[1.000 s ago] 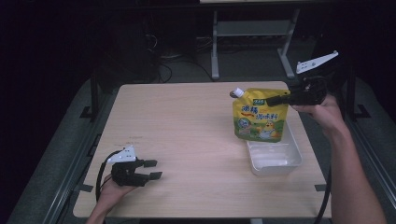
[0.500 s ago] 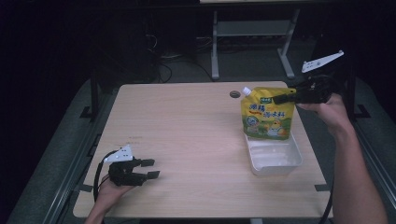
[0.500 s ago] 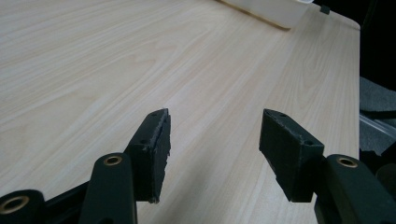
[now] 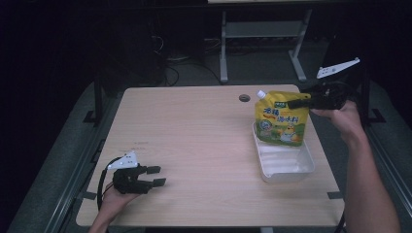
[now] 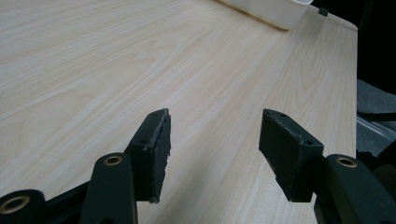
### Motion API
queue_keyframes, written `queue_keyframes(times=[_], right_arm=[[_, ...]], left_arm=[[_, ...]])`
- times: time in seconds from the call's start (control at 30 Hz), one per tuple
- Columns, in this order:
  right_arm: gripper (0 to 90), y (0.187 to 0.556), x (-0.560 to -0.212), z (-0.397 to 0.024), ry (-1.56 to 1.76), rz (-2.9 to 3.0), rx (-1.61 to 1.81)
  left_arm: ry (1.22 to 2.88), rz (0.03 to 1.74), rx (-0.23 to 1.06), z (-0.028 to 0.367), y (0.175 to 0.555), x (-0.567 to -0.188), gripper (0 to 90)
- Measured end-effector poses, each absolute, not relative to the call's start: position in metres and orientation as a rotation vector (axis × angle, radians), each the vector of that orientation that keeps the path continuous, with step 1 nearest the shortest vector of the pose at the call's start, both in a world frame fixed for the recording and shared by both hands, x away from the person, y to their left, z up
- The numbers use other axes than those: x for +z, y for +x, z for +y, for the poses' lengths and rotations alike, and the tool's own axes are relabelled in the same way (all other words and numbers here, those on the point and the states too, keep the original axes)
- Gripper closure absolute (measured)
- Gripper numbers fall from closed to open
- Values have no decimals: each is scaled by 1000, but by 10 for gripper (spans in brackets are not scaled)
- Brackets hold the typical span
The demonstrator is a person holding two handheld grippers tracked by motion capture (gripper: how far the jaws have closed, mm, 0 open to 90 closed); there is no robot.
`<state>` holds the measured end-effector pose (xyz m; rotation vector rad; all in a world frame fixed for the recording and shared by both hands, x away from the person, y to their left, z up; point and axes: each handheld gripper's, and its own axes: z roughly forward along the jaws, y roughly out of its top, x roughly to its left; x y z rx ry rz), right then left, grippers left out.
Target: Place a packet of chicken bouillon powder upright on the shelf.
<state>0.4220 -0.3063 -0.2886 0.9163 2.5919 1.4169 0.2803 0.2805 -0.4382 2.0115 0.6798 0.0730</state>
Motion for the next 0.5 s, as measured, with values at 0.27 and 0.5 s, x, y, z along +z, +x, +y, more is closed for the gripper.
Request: queue_keyframes(times=[0.27,0.5], right_arm=[[889,424,-303,-300,953,2586,1401],[886,422,-323,-297,1008,2588,1399]], left_arm=[[2010,689,67,282,281,-440,431],[2000,688,63,282,281,-440,430]])
